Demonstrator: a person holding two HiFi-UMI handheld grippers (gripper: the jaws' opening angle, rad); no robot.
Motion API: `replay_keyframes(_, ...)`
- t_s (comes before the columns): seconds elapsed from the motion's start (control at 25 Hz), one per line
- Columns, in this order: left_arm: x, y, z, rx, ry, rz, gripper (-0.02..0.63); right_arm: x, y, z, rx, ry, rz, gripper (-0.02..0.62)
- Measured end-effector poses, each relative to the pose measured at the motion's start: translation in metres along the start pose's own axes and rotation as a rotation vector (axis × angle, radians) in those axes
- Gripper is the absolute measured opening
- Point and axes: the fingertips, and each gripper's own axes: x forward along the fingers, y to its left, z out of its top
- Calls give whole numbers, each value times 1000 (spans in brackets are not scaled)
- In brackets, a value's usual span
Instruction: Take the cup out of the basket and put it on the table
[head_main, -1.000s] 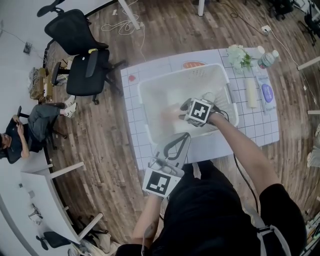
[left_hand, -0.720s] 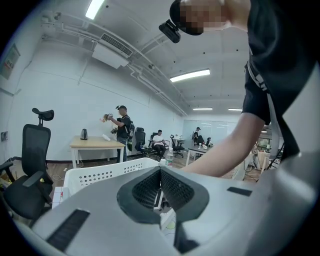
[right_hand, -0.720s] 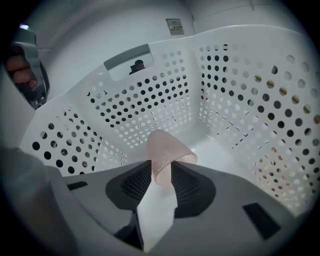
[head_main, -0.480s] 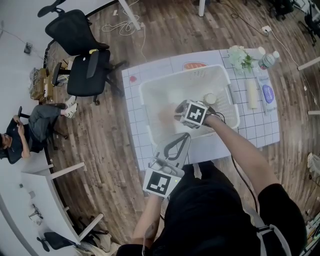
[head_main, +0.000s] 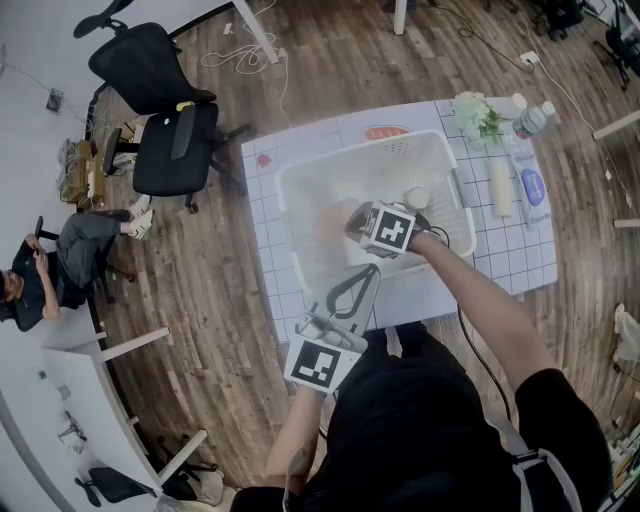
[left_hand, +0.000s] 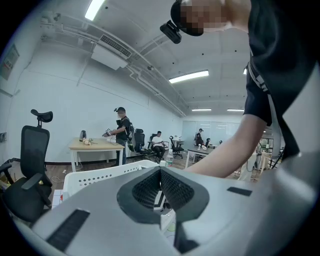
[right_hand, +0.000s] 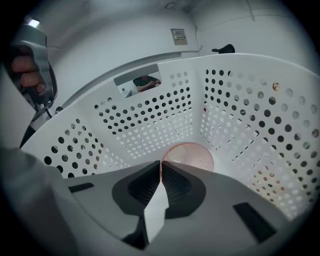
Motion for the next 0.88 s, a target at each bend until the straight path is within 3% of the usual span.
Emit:
replay_keyframes(0.52, 2, -6, 7, 4, -16, 0, 9, -30, -4, 9, -4, -38, -17, 28)
replay_keyframes(0.88, -5, -5, 18, 13, -37, 22, 9, -89, 6, 47, -4, -214, -94, 28)
